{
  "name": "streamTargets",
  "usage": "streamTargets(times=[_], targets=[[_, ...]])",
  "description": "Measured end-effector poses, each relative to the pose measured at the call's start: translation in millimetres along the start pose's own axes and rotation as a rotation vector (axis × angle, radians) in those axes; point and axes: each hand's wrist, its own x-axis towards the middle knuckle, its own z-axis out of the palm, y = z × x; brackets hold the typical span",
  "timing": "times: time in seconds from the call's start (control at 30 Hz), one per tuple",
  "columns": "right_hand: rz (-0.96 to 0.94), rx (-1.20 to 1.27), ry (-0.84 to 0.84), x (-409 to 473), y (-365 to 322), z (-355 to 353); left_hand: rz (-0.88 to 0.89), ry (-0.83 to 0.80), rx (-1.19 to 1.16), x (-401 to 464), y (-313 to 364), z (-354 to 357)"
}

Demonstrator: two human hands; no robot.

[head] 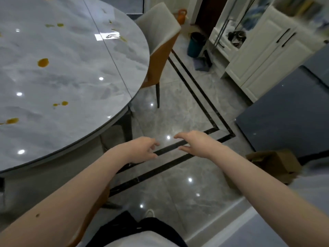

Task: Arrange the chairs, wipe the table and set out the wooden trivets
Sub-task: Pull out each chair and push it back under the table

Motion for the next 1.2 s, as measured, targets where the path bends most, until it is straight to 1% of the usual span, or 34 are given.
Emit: streamTargets(times=[0.17, 0.23, 0.3, 0.33, 0.47, 0.67, 0.83, 1.0, 1.1, 1.2], targets=[[0.061, 0.082, 0.038, 26.0, 86.8, -15.0, -0.012, 0.01, -0.036, 72.8, 27.8, -33.3], [0.063, 0.095, 0.033, 40.5, 112.2, -24.8, -0.011, 0.022, -0.042, 99.9, 37.9, -47.0], [0.06, 0.096, 0.04, 68.4, 150.9, -42.1, -0.014, 0.04, -0.025, 146.9, 52.5, -68.8], [0.046, 0.092, 0.045, 74.4, 154.6, -47.6, -0.014, 0.053, -0.026, 152.8, 54.3, -74.2], [0.028, 0.076, 0.081, 134.4, 215.9, -91.2, 0.004, 0.087, -0.065, 233.7, 69.4, -125.0], [0.051, 0.058, 0.076, 217.9, 310.4, -165.2, -0.021, 0.132, -0.099, 347.2, 108.2, -209.9], [0.063, 0.073, 0.088, 284.6, 395.6, -220.9, -0.043, 0.159, -0.067, 435.2, 124.9, -283.7], [-0.013, 0.033, 0.082, 371.4, 464.3, -269.9, -0.106, 0.288, -0.127, 511.7, 131.5, -352.7], [-0.112, -0.028, 0.07, 434.7, 499.9, -311.6, -0.191, 0.462, -0.143, 560.3, 133.6, -395.2], [-0.24, -0.133, 0.028, 496.6, 516.6, -353.8, -0.308, 0.587, -0.198, 592.1, 138.4, -432.5]])
